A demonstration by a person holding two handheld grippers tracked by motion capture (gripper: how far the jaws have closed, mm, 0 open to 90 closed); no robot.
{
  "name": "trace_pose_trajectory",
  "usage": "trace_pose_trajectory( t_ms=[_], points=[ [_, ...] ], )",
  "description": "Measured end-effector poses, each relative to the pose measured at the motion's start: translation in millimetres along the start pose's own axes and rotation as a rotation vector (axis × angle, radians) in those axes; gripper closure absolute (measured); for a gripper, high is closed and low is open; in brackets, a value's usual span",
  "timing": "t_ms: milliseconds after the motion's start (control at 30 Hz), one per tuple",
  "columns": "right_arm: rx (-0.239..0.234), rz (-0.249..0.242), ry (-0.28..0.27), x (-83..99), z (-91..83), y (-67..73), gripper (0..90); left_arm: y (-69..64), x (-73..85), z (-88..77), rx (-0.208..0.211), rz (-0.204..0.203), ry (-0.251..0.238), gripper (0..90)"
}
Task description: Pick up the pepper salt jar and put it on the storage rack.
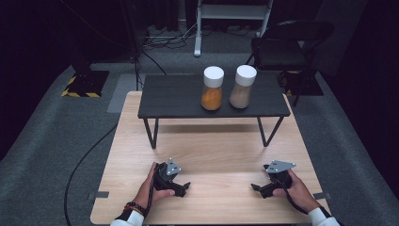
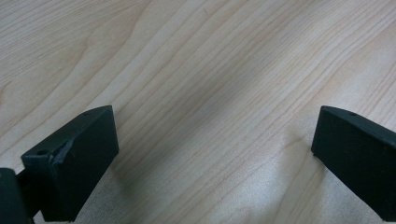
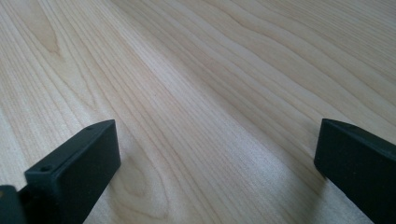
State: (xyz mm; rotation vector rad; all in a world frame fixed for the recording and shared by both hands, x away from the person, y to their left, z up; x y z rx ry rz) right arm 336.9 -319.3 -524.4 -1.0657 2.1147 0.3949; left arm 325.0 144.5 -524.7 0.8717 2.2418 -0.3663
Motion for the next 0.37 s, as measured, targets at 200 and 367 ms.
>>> trace_pose_trajectory(
  t_ms=[200,367],
  points=[
    [0.001,0.001,0.000,0.0,0.0,0.1,0.0,0.2,-0.1,0.1,0.001,0.002,-0.001,0.4],
    [-0.003,-0.001,0.001,-0.4,0.5,0.0,0.0,-0.4,0.3,-0.1,-0.002,-0.001,-0.002,0.6]
  ],
)
Point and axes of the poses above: each handheld gripper's, and its own axes: z roughly forward along the jaws, x roughly out of its underside, y roughly to its left, the point moved 10 cm from there along z, roughly forward along the jaws, and after that the axes turned 2 degrees about -z, right-handed, at the moved point
